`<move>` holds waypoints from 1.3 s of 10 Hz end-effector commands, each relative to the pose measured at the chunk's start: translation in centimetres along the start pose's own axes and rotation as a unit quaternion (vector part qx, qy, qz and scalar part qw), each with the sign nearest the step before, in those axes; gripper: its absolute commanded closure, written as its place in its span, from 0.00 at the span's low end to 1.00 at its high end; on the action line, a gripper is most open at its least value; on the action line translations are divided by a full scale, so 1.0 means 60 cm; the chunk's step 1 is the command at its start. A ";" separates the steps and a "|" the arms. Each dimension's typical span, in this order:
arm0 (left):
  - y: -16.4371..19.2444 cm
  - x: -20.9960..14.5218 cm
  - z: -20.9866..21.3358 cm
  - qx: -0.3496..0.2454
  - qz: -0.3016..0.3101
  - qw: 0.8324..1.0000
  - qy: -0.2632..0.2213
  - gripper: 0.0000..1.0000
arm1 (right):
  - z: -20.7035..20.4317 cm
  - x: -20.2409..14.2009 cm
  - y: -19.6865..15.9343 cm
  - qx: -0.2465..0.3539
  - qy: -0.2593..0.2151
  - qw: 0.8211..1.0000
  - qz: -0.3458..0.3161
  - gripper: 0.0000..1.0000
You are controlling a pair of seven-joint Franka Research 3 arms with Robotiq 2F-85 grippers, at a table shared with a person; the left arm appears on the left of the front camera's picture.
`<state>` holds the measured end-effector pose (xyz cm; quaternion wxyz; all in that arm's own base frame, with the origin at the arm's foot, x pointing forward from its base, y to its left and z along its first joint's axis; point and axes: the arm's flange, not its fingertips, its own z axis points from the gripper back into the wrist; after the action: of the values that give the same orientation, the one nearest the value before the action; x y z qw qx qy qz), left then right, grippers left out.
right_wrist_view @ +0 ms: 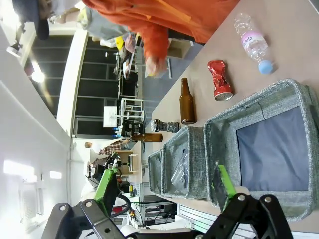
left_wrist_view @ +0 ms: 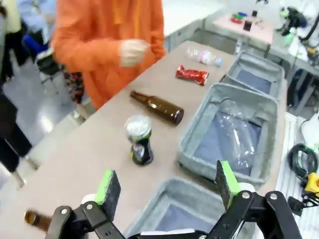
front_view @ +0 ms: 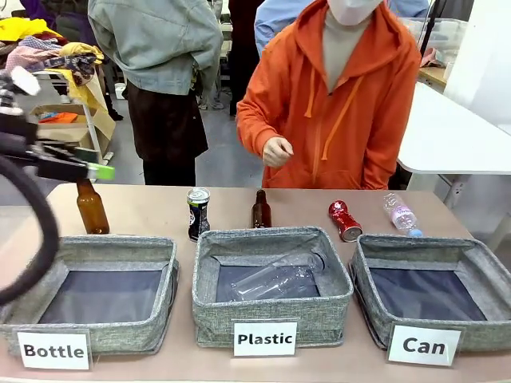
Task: Sort the can waste into the basket.
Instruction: Pick up the can waste from the table and place it in the right Fabric basket.
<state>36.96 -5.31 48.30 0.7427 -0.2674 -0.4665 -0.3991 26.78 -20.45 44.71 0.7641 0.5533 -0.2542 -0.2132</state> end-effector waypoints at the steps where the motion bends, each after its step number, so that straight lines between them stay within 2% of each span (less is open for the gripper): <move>1: -0.096 -0.087 -0.062 -0.030 -0.092 0.995 -0.035 0.00 | 0.000 0.005 0.001 0.012 -0.005 1.000 0.013 0.00; 2: -0.107 -0.093 -0.095 -0.057 -0.124 0.991 -0.010 0.00 | 0.000 0.005 0.001 0.012 -0.005 1.000 0.013 0.00; 3: -0.108 -0.107 -0.129 -0.083 -0.140 0.986 0.039 0.00 | 0.000 0.005 0.001 0.012 -0.005 1.000 0.013 0.00; 4: -0.102 -0.123 -0.157 -0.093 -0.137 0.983 0.073 0.00 | 0.000 0.005 0.001 0.012 -0.005 1.000 0.013 0.00; 5: -0.087 -0.132 -0.175 -0.095 -0.122 0.984 0.086 0.00 | 0.000 0.005 0.001 0.012 -0.005 1.000 0.013 0.00; 6: -0.082 -0.056 -0.169 -0.096 -0.126 0.987 0.040 0.00 | 0.000 0.005 0.001 0.012 -0.005 1.000 0.013 0.00; 11: -0.079 -0.057 -0.173 -0.093 -0.131 0.986 0.048 0.00 | 0.000 0.005 0.001 0.012 -0.005 1.000 0.013 0.00; 13: -0.019 -0.060 -0.215 -0.122 -0.159 0.979 0.043 0.00 | 0.000 0.005 0.001 0.012 -0.005 1.000 0.013 0.00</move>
<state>38.59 -14.80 40.55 0.6726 -0.2544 -0.4176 -0.5554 26.75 -20.48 44.70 0.7639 0.5533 -0.2544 -0.2135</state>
